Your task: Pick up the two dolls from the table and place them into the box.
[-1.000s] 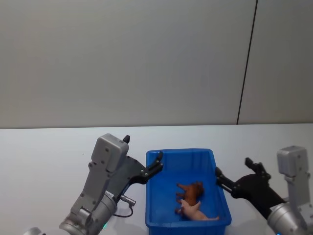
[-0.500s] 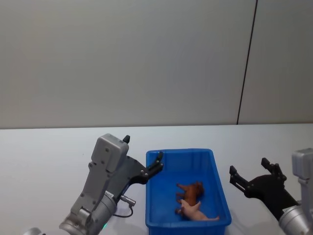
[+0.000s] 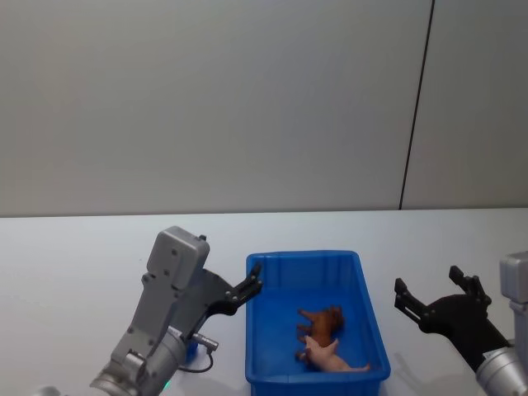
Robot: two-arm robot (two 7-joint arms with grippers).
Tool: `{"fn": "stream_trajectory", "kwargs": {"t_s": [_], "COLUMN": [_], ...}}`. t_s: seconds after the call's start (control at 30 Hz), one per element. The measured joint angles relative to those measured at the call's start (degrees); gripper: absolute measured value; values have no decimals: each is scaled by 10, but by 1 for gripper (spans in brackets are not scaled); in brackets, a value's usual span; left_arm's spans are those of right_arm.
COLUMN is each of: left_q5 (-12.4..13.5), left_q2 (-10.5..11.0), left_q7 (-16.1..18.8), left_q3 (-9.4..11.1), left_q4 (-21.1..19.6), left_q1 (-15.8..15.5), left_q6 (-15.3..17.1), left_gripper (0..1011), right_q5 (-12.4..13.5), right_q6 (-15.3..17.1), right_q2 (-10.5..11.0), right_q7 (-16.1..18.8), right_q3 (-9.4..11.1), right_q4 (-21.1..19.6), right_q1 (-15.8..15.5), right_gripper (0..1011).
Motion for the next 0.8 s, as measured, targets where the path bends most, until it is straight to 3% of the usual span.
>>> {"fn": "stream_trajectory", "kwargs": {"t_s": [0.33, 0.8], "left_q5": [-17, -62], "left_q2": [12, 23], "left_q7": [22, 38], "left_q3": [-9, -25], "left_q4": [-14, -12], "left_q1": [15, 30], "left_q6": [47, 93], "left_gripper": [1001, 1001], "right_q5": [0, 0], "right_q6": [-1, -1], "right_q2": [1, 1], "right_q7": [-3, -5], "right_q3": [1, 1], "right_q4": [-1, -2], "right_q1": [-2, -2], "right_gripper": [1001, 1001]}}
